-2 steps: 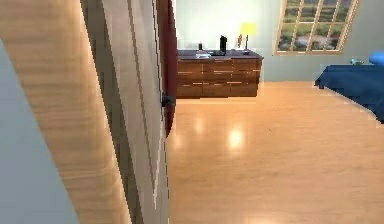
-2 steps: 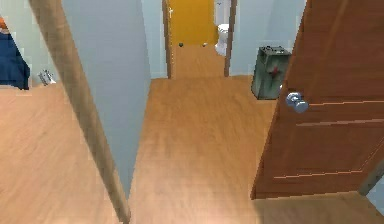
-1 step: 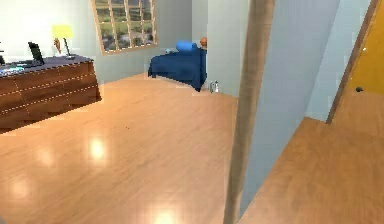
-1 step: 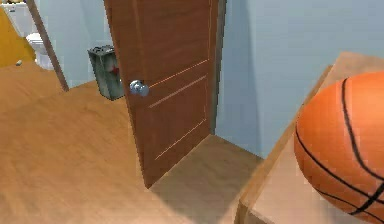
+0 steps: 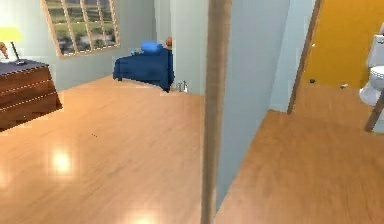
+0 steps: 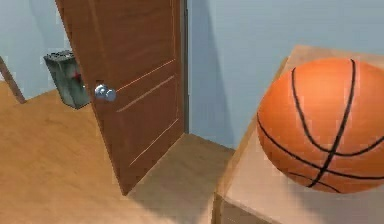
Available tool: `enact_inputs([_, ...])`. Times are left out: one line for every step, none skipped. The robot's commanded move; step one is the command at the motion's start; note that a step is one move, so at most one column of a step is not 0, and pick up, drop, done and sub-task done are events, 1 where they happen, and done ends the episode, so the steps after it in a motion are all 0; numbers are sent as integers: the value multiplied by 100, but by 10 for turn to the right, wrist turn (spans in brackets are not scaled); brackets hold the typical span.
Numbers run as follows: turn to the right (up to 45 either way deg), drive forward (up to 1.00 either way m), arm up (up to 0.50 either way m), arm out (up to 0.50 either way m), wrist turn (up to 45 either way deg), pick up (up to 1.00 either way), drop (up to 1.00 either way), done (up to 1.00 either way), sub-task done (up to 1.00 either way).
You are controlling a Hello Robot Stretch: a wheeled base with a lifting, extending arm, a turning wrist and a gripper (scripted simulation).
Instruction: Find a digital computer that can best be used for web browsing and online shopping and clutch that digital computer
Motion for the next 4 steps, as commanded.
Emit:
enact_inputs([0, 10, 0, 0, 0, 0, 0, 0, 0])
enact_inputs([-360, 0, 0, 0, 0, 0, 0, 0, 0])
enact_inputs([0, 90, 0, 0, 0, 0, 0, 0, 0])
enact_inputs([-240, 0, 0, 0, 0, 0, 0, 0, 0])
